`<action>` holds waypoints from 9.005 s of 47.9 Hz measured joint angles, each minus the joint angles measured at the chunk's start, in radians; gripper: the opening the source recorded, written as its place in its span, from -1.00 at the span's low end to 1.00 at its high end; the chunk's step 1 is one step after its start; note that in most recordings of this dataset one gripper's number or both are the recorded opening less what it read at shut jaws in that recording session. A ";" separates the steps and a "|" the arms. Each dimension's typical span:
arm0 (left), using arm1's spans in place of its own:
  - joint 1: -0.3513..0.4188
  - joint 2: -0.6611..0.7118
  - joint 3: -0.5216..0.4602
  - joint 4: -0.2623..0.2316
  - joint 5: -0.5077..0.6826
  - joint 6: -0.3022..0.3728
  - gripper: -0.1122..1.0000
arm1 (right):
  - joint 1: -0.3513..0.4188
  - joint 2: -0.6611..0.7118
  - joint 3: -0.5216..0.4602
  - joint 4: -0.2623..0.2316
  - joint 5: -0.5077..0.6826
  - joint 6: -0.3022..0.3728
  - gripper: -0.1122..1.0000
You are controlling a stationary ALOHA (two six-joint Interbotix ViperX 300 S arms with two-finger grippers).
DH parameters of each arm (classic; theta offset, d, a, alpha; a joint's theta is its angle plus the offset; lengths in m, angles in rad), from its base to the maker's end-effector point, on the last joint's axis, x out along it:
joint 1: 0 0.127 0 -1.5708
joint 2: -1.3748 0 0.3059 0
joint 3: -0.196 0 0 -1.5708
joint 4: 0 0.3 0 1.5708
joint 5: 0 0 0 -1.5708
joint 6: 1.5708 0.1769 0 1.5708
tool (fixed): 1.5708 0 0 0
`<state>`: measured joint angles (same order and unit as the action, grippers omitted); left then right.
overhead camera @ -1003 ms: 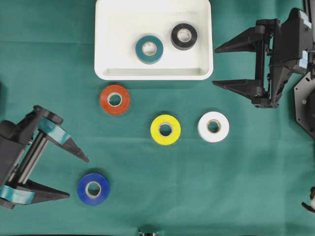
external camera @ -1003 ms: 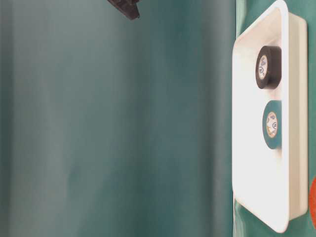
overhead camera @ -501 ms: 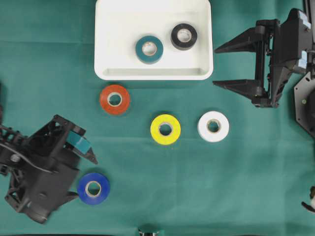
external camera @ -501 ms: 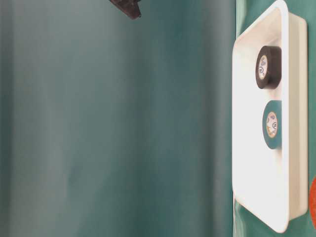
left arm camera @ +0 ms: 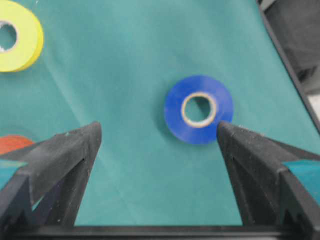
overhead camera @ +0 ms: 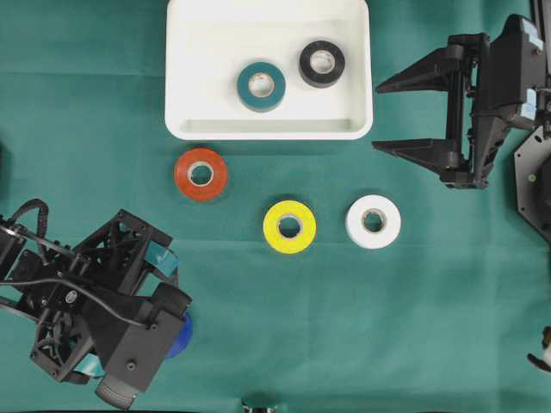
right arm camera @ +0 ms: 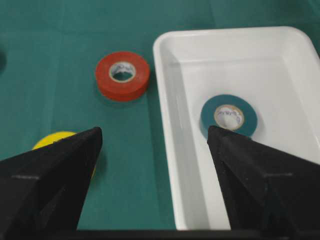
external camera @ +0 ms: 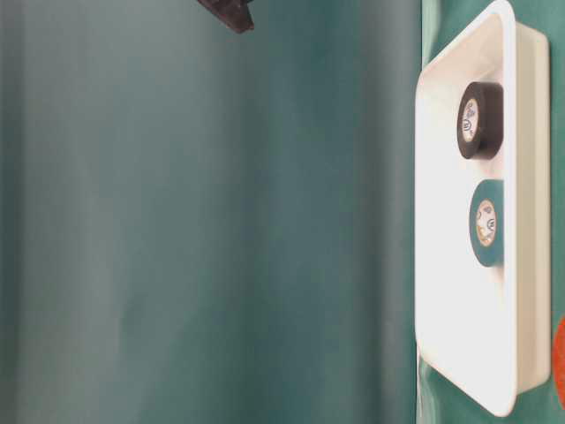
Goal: Pick up the tape from a random location and place it into the white case.
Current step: 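Lower the left gripper and close it on the blue tape roll, then lift the blue tape roll and carry it up toward the tray, then lower the blue roll into the tray's left side and open the left gripper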
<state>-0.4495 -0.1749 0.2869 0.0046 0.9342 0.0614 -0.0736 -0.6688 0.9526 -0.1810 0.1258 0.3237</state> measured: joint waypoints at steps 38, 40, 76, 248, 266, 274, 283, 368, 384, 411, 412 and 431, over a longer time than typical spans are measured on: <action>0.003 0.000 0.000 0.000 -0.002 0.000 0.96 | 0.000 0.000 0.000 0.000 0.000 0.000 0.69; 0.003 0.000 0.002 0.000 -0.005 0.002 0.96 | 0.000 0.002 0.000 0.000 0.000 0.000 0.69; 0.003 0.146 0.199 0.000 -0.282 0.002 0.96 | 0.000 0.002 0.000 0.000 0.017 0.000 0.69; -0.031 0.031 -0.067 -0.003 0.057 0.025 -0.39 | 0.000 0.002 0.000 -0.009 0.058 -0.012 0.68; -0.026 0.020 -0.236 0.000 0.221 0.025 -0.39 | 0.000 0.002 0.002 -0.009 0.060 -0.012 0.68; -0.028 0.017 -0.282 0.000 0.275 0.025 -0.39 | 0.000 0.000 0.002 -0.009 0.060 -0.012 0.68; -0.026 0.012 -0.290 0.000 0.290 0.025 -0.39 | 0.000 0.002 0.002 -0.008 0.060 -0.014 0.68; 0.456 0.011 -0.207 0.000 0.221 0.025 -0.39 | 0.000 0.002 0.000 -0.009 0.067 -0.014 0.68; 0.678 0.009 -0.179 0.002 0.195 0.040 -0.39 | 0.000 0.000 0.002 -0.009 0.086 -0.014 0.68; 0.793 0.009 -0.166 0.003 0.150 0.060 -0.39 | 0.000 0.002 0.002 -0.009 0.087 -0.014 0.68; 0.793 0.009 -0.164 0.003 0.150 0.060 -0.39 | 0.000 0.000 0.002 -0.009 0.087 -0.014 0.68; 0.795 0.011 -0.160 0.003 0.149 0.061 -0.39 | 0.000 0.000 0.000 -0.009 0.087 -0.014 0.68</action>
<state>0.3451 -0.1641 0.1273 0.0077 1.0830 0.1227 -0.0736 -0.6688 0.9526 -0.1902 0.2132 0.3099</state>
